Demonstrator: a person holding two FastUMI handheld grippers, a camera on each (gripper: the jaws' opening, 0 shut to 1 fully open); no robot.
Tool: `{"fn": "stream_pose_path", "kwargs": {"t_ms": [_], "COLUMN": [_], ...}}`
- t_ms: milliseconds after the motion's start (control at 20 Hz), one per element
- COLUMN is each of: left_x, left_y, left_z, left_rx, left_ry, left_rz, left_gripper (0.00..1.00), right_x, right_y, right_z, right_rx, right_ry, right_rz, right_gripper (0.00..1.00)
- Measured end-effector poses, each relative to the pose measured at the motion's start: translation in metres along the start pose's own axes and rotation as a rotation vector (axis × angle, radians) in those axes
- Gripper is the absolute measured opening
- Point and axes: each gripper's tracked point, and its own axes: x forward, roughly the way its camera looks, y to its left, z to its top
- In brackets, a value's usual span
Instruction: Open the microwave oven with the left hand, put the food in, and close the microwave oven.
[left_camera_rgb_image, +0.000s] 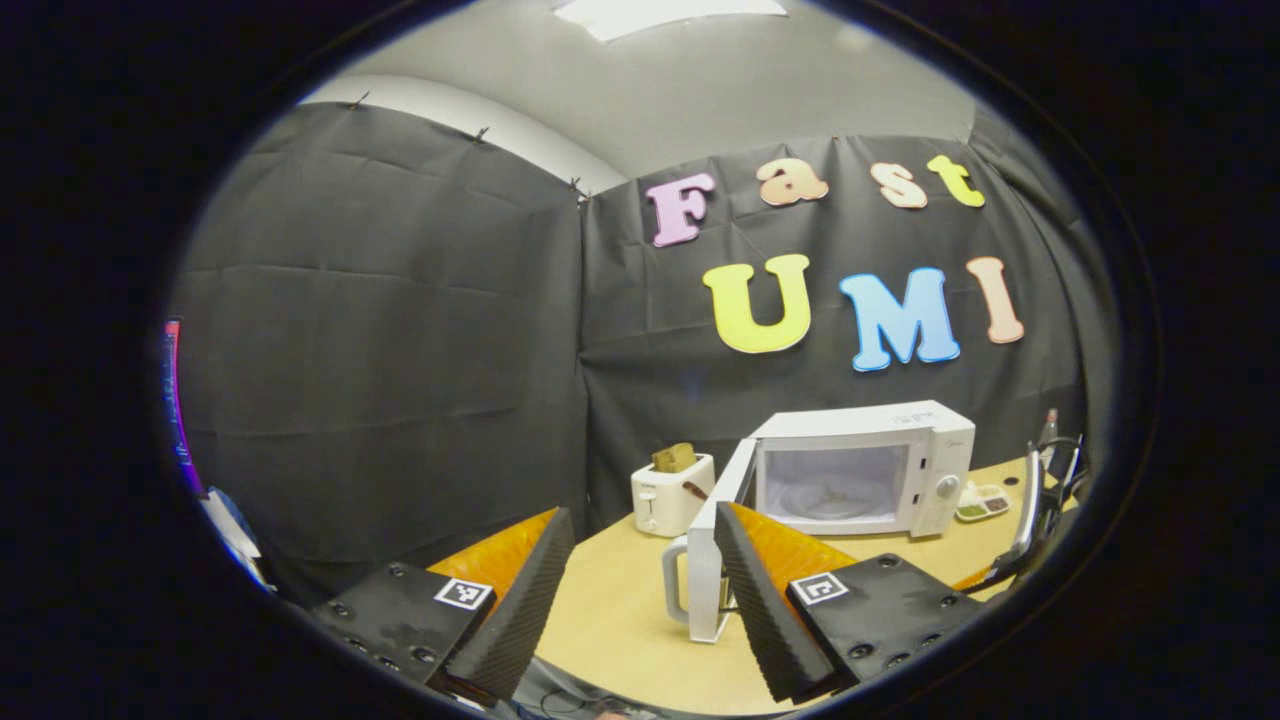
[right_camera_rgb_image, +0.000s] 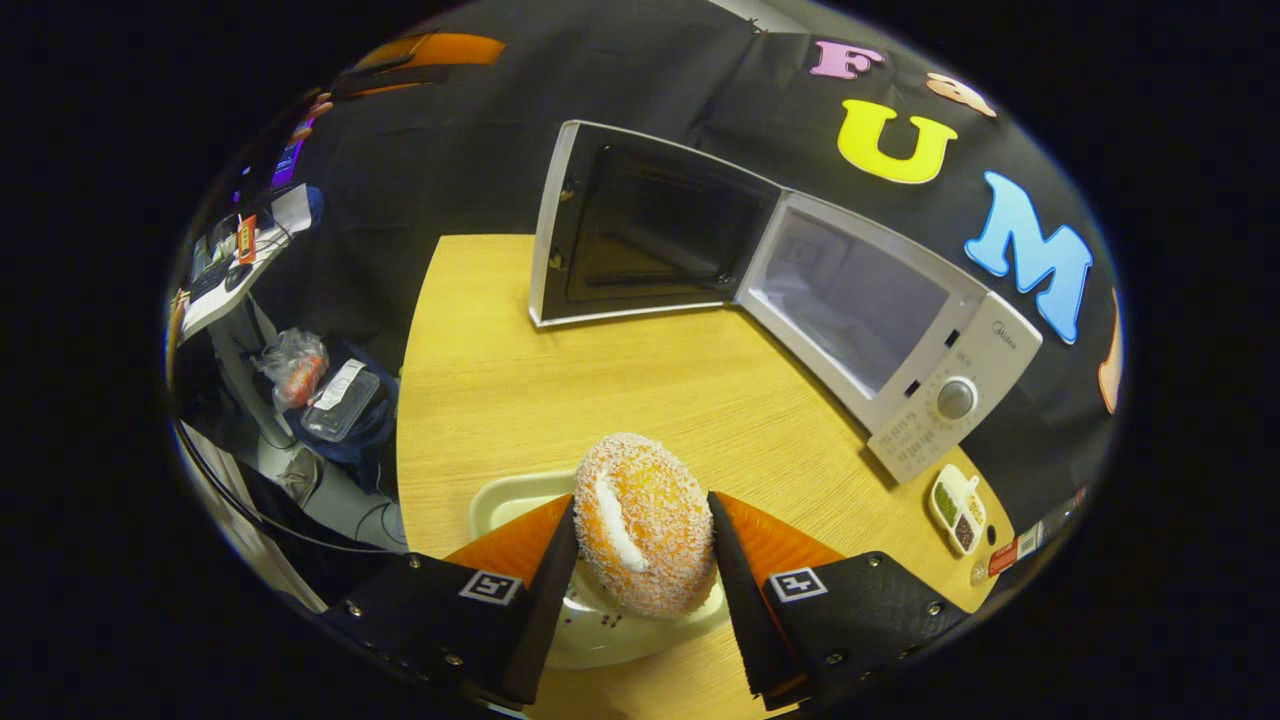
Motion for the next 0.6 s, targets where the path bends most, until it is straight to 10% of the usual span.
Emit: {"fn": "stream_pose_path", "kwargs": {"t_ms": [600], "left_x": [0.082], "left_y": [0.016], "left_z": [0.0], "left_rx": [-0.071], "left_ry": [-0.037], "left_rz": [-0.064], "left_gripper": [0.93], "right_x": [0.033], "right_y": [-0.07], "right_z": [0.106], "right_rx": [-0.014], "right_ry": [-0.107], "right_rz": [-0.178], "right_gripper": [0.75]}}
